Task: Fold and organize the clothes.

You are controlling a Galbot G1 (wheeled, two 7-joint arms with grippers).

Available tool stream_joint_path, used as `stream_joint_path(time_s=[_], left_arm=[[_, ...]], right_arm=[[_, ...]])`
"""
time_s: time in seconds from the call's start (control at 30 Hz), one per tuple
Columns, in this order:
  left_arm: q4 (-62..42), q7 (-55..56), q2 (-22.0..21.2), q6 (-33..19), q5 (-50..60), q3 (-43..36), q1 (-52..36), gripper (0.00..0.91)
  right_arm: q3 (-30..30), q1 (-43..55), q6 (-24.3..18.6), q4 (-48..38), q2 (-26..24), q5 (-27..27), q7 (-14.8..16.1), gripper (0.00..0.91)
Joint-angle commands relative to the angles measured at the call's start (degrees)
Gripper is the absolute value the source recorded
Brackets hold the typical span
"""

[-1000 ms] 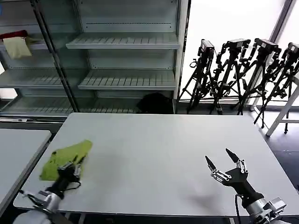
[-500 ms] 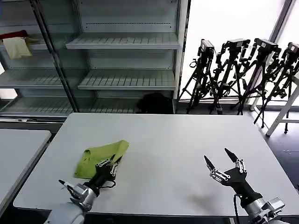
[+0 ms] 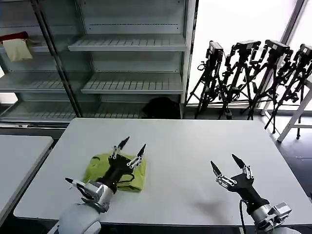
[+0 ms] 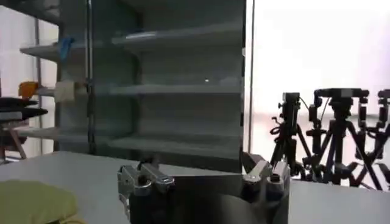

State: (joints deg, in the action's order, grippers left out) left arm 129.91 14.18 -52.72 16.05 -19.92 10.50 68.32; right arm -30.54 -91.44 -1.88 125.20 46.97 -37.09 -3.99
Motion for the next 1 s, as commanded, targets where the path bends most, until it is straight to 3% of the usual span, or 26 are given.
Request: stream_joint_path(time_s=[0.03,0.17,0.27,0.33,0.43,0.83,0.87,1.0], left_arm=[[7.20,-7.29,-0.79,2.22,10.62,19.93,21.02,0.907],[6.39,-8.54,-3.45,-2.51,9.56,23.45,27.23,0.907],[6.14,-8.44,-6.60,-3.05,9.43,24.18,26.82,0.907],[6.05,-8.50,-8.47,-3.31,9.66,23.84,26.43,0.907],[5.40,-8.66,-9.89,-3.78,11.03,23.11,26.37,0.907],[2.91,-9.21,-10.19,-4.63,11.86,22.21,25.29,0.907],[2.89,-9.28,-10.17,-4.61,11.85,22.24,25.31,0.907],[2.53,-9.31,-9.98,-4.61,11.85,22.33,25.32,0.907]], right_arm=[[21.45,21.25,14.72,-1.89,6.90,1.41,-4.36,0.907],[36.32,33.19,20.55,-6.54,13.04,-1.13,-7.57,0.907],[42.65,40.17,25.55,-11.29,18.08,-4.46,-11.75,0.907],[44.62,42.19,27.09,-13.91,20.14,-6.59,-12.82,0.907],[45.85,42.95,29.15,-14.98,21.32,-8.22,-14.76,0.907],[46.15,43.16,29.56,-19.90,23.11,-6.82,-14.77,0.907],[46.15,43.17,29.35,-20.26,23.10,-6.59,-14.69,0.846],[46.15,43.22,28.63,-21.42,23.33,-6.25,-14.55,0.786]])
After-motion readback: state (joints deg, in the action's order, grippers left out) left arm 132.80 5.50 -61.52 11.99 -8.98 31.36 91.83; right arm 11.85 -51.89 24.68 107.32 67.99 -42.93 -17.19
